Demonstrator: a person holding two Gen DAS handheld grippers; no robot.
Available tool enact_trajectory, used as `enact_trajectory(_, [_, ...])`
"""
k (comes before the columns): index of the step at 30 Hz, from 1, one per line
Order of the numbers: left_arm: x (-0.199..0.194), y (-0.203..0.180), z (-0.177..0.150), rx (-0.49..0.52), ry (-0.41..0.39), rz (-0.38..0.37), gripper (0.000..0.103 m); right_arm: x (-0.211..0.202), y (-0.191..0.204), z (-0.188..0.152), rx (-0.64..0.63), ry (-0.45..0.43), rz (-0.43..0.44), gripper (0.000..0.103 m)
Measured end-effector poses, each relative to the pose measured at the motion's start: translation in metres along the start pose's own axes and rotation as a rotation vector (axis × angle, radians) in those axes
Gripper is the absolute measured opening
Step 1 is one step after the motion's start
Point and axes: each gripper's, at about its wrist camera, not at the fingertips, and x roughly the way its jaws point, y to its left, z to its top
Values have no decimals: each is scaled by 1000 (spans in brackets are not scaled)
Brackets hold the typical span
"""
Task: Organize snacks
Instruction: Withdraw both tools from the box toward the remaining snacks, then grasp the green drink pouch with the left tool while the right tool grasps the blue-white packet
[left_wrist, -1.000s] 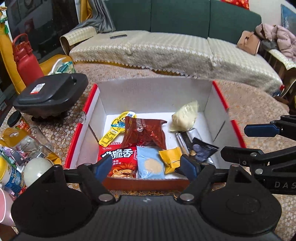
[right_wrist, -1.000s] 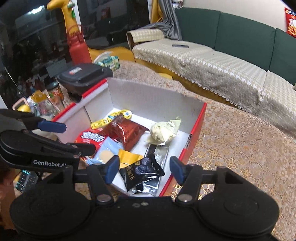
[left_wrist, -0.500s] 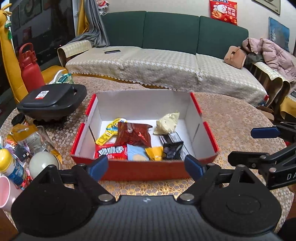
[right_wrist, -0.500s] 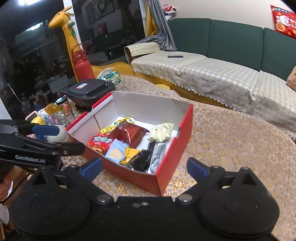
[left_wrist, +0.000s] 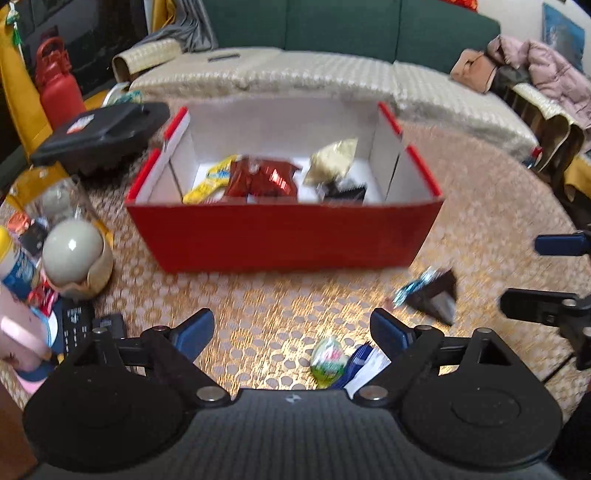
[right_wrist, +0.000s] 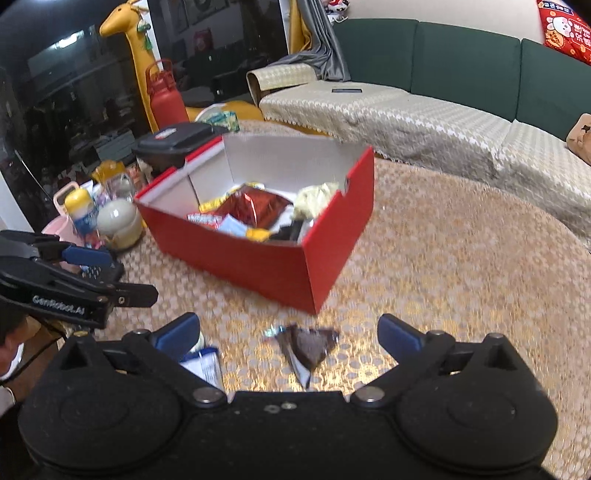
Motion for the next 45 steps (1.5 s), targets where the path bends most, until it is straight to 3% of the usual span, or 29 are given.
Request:
enact_trajectory(5, [23, -5, -14, 10, 71, 57, 92, 6, -4, -14, 15, 27, 2, 103])
enact_trajectory(10, [41, -10, -23, 10, 118, 67, 92, 11, -8, -23, 46, 44, 11, 103])
enact_trajectory(18, [54, -22, -29, 34, 135, 90, 92, 20, -1, -35, 11, 89, 46, 102])
enact_trajectory(30, [55, -17, -25, -17, 133, 72, 92, 45, 73, -49, -302, 140, 137, 100])
enact_trajectory(40, [55, -11, -24, -41, 135, 36, 91, 80, 107, -46, -454, 252, 117, 82])
enact_trajectory(45, [56, -9, -26, -46, 133, 17, 91, 84, 112, -45, -459, 270, 112, 70])
